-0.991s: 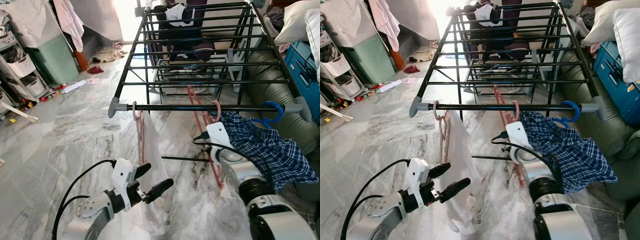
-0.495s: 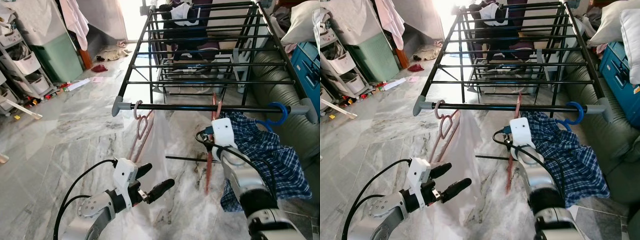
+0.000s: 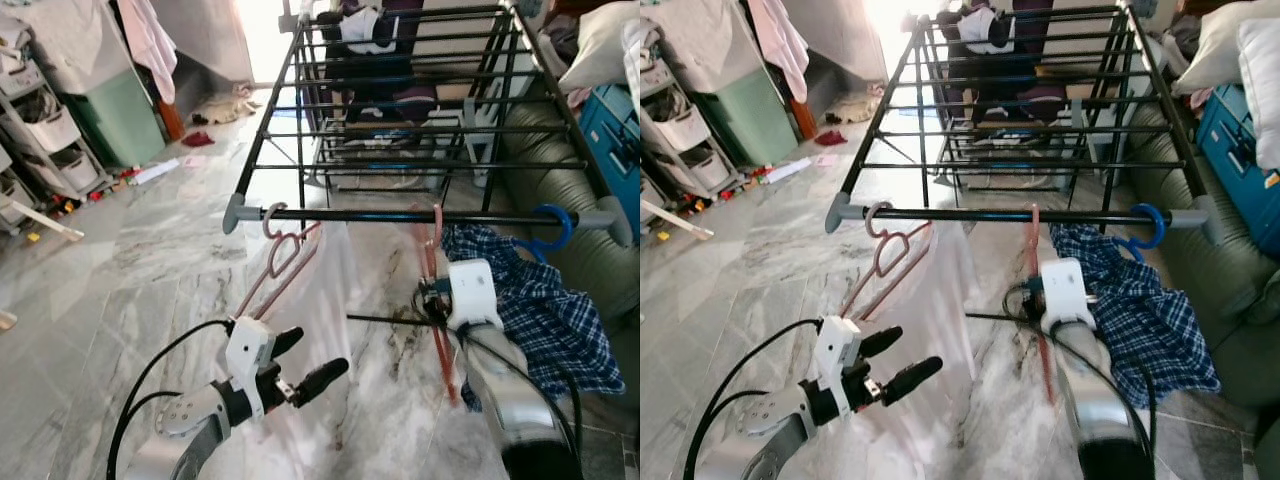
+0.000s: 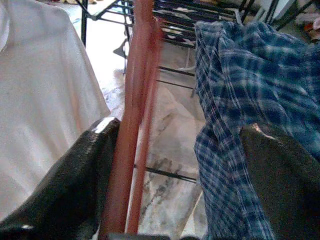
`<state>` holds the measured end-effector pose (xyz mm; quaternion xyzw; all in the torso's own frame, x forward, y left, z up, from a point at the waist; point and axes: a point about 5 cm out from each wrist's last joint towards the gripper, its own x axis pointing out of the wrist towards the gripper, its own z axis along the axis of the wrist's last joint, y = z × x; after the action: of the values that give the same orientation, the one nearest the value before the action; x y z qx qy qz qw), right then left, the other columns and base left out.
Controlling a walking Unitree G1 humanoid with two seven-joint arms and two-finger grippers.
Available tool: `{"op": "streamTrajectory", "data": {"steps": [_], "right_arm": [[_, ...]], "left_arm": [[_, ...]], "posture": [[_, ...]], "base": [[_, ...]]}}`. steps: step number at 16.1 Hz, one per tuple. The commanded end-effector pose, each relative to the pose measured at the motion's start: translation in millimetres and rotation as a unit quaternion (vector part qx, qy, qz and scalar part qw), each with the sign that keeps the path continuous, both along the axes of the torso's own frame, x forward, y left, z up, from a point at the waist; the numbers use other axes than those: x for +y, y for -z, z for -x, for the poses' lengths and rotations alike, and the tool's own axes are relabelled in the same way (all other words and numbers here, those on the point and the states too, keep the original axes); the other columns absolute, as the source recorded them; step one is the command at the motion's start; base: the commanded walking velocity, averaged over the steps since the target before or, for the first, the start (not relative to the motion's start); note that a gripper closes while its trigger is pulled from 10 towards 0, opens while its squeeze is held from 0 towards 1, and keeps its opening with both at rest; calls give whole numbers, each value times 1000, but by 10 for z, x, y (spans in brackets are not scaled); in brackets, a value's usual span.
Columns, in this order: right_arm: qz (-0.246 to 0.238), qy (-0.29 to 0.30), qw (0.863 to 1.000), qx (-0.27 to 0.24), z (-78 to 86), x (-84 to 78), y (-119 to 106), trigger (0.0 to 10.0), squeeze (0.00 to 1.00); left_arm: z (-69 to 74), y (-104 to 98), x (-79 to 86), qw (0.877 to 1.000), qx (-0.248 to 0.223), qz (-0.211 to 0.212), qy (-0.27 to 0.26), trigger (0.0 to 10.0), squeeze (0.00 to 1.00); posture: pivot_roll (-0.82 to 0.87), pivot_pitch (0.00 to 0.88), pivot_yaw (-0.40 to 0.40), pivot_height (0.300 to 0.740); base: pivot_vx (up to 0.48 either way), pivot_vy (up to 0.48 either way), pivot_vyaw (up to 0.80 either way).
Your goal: Hang hanger
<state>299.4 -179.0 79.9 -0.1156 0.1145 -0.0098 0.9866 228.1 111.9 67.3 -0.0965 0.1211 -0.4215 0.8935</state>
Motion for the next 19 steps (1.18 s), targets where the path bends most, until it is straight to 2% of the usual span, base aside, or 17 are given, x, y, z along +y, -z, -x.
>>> {"op": "streamTrajectory", "data": {"steps": [1, 9, 12, 14, 17, 19], "right_arm": [[3, -4, 1000, -24, -1, 38, -84, 10000, 1000], [31, 0, 998, -48, 449, 11, -29, 10000, 1000], [31, -9, 998, -52, 510, 45, -27, 10000, 1000], [30, -28, 997, -67, 551, 88, -76, 10000, 1000], [34, -52, 996, -67, 698, 95, -63, 10000, 1000], [42, -60, 995, -65, 727, 88, -52, 10000, 1000]], "left_arm": [[11, 35, 34, 1000, 4, -11, -2, 10000, 0], [-57, 35, 82, 999, -6, -17, -28, 10000, 0], [-59, 49, 91, 999, -10, -23, -39, 10000, 0], [-95, 22, 131, 995, -36, -29, -85, 10000, 0], [-150, -56, 274, 976, -86, -53, -195, 10000, 0], [-147, -57, 367, 964, -89, -66, -240, 10000, 0]], "posture": [[-144, 0, 100, 740], [-154, 0, 117, 740], [-158, 0, 120, 740], [-157, 0, 122, 740], [-147, 0, 115, 740], [-144, 0, 112, 740]], "base": [[0, 0, 0], [0, 0, 0], [0, 0, 0], [0, 0, 0], [0, 0, 0], [0, 0, 0]]}}
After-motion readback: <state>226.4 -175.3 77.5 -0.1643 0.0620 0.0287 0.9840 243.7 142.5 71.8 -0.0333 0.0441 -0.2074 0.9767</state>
